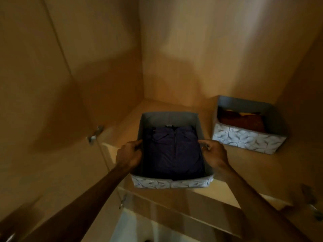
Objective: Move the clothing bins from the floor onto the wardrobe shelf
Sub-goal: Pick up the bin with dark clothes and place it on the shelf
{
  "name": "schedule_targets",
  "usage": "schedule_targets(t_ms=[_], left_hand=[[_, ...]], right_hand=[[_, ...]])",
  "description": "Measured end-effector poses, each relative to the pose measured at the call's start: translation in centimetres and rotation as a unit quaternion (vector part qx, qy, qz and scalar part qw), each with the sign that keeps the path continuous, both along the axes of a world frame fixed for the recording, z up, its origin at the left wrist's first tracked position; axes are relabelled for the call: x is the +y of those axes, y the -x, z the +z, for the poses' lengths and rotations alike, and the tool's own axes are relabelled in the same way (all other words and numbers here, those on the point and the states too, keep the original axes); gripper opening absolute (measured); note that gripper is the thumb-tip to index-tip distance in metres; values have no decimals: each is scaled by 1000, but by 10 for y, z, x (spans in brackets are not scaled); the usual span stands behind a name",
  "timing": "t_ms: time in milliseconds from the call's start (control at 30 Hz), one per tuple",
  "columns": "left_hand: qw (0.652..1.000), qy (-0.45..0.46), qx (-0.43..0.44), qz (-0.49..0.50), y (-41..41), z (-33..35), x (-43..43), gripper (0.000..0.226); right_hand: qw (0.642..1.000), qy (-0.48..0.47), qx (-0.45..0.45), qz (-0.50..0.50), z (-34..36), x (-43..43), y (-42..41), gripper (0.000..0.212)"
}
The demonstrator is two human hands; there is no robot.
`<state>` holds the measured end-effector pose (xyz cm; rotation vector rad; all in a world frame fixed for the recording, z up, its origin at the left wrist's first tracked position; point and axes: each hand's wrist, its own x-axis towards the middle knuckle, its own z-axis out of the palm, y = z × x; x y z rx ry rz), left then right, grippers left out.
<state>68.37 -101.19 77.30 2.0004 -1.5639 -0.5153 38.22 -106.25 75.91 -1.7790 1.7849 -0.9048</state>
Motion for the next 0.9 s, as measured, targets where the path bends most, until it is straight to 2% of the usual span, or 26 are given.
schedule_targets(t_ms=[67,133,200,233,300,367,433,467,567,667,700,767,833,900], left_hand=[[999,4,6,-49,3,2,-53,45],[991,-9,69,-115,11,7,-93,49],[968,-52,131,-209,22,10,-121,68],[953,-77,139,-259,26,11,-134,84],[929,-97,81,-347,27,7,-156,117],[911,-84,-5,-403,21,-5,-172,133],[919,-54,-36,-389,18,-22,-189,122],[934,-32,-46,-354,19,-27,-196,113],[965,65,-110,-229,30,-35,-207,95],[964,128,-167,-162,44,-43,-204,82],[957,145,-195,-158,48,-48,-201,81],[946,151,-231,-168,51,-61,-198,90],[943,137,-233,-195,46,-67,-200,107],[936,124,-236,-231,41,-70,-208,114]], right_hand=[[999,-17,16,-26,-1,-32,7,42],[999,-43,1,-31,2,-55,11,49],[997,-63,-35,-20,5,-68,11,61],[996,-69,-49,-8,7,-74,12,70],[994,-90,-51,39,7,-79,15,100],[987,-124,-19,103,4,-81,22,123],[979,-129,65,144,-5,-87,31,130],[976,-113,111,149,-9,-91,34,126],[975,-40,196,100,-19,-106,36,101],[968,41,247,12,-27,-110,25,70],[964,69,257,0,-32,-109,19,72],[959,88,270,2,-42,-107,9,84],[947,86,310,-12,-47,-108,5,90],[930,78,357,-38,-44,-111,3,95]])
